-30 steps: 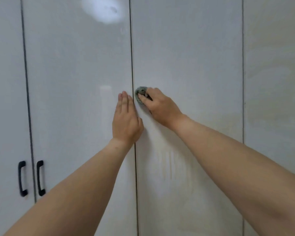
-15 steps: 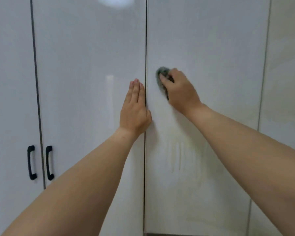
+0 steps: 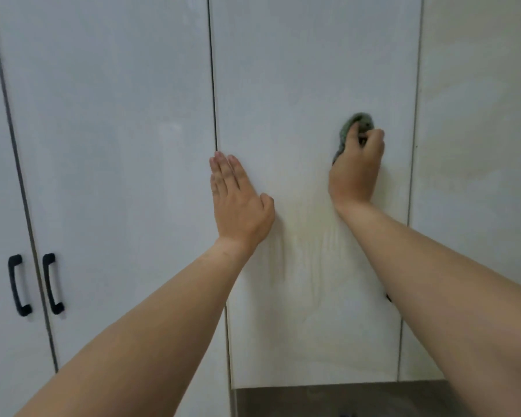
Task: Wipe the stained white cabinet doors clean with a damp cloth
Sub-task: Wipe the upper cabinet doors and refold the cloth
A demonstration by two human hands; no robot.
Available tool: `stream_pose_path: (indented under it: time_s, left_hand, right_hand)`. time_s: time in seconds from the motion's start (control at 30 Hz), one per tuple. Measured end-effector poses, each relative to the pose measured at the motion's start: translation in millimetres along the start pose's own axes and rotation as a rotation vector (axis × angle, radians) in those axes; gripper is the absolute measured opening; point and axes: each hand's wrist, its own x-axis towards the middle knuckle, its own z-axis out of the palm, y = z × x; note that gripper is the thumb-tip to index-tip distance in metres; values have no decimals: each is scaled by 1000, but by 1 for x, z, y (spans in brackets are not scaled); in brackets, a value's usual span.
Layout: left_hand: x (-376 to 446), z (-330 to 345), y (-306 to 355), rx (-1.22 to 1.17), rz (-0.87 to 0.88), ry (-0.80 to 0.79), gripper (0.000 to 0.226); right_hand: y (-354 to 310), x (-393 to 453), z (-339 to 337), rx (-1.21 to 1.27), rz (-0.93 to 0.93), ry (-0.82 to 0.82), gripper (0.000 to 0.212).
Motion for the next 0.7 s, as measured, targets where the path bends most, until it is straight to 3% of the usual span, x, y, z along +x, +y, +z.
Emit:
stream_pose_path:
  time_s: [0.13,0.17,0.23,0.33,0.37,0.43,0.5,0.57,0.6,0.7]
  left_hand:
    - [3,7,16,26,-77,3,95]
    - [4,9,18,30,-91,6,96]
    - [4,11,21,30,-107,22,97]
    - [4,14,21,38,-116,40,98]
    - [4,15,21,49,-114,49,97]
    - [4,16,21,62,-114,59,97]
    - [4,17,23,73,-129,74,97]
    - [4,18,26,76,-143,77,96]
    - [5,18,27,74,-146,79,96]
    - [3,15,25,60,-141,83,95]
  right_hand:
    - [-4,-42,11,-165,-789,-168,37]
    - [9,-35,6,-158,-860,-196,34]
    - [33,-12,-14,-117,-670,-145,29]
    - [67,24,-51,-79,-2,28,15]
    - [72,29,-55,-45,103,43,17]
    - [76,19,-50,-104,47,77,18]
    - [84,-6,-35,-3,-197,-64,14]
    - [100,-15,-31,-152,-554,-144,22]
    - [106,-7,-35,-163,-547,-133,20]
    - [100,10,-48,-74,-44,44,18]
